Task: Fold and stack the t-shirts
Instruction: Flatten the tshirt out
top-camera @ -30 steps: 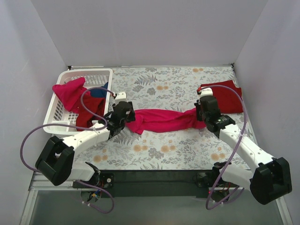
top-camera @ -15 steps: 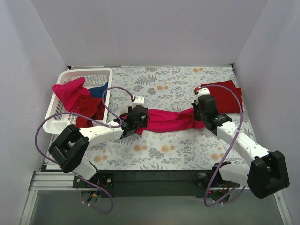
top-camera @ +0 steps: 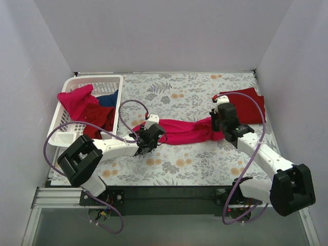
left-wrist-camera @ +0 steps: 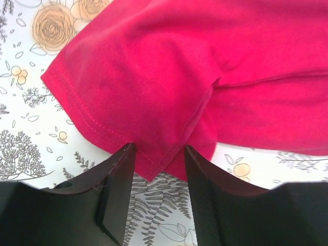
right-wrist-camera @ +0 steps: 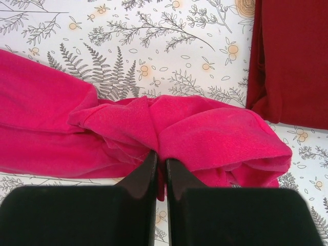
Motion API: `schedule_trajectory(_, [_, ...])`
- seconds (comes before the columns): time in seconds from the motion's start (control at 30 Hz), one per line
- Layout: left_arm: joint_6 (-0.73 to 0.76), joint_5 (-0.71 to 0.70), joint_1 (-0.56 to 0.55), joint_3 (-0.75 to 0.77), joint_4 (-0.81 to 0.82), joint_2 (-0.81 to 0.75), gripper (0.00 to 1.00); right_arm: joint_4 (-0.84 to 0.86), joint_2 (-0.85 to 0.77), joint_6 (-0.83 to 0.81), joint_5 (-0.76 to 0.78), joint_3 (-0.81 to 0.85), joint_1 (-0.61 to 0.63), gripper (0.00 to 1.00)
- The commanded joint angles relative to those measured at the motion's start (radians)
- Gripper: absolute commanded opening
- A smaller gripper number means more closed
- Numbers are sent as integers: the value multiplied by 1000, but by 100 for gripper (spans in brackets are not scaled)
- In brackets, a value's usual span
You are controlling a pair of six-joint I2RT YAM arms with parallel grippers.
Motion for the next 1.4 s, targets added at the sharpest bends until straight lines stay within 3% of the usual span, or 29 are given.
schedule_trajectory(0.0, [-18,-77,-5,4,-38,14,40,48,-5,8,-28,-5,-7,1])
schedule_trajectory(0.23, [-35,-103,-5,17,-56,31,36,49,-18,8,-30,-12,-15,1])
schedule_trajectory(0.4, [-49,-113,-7,24,-78,27,20,49,-27,6,-30,-17,-19,1])
schedule_trajectory(0.63, [-46,-117,-7,23,-90,-42,8,48,-22,5,-28,-12,-33,1])
schedule_trajectory(0.67, [-43,-116,-5,23,-92,-52,1,48,-24,5,-31,-11,-35,1])
schedule_trajectory(0.9, [28,-181,10,101,-76,-174,0,35,-79,-5,-19,9,-35,1])
schedule_trajectory(1.0, [108,-201,67,150,-18,-223,0,25,-104,-14,6,29,-36,1])
schedule_trajectory(1.2, [201,-86,309,191,141,-281,0,12,-38,-38,4,127,-61,1])
schedule_trajectory(1.33, [218,-47,348,213,160,-251,0,9,27,-37,6,181,-74,3])
schedule_trajectory(1.37, [218,-27,349,207,163,-254,0,11,25,-35,4,181,-74,9])
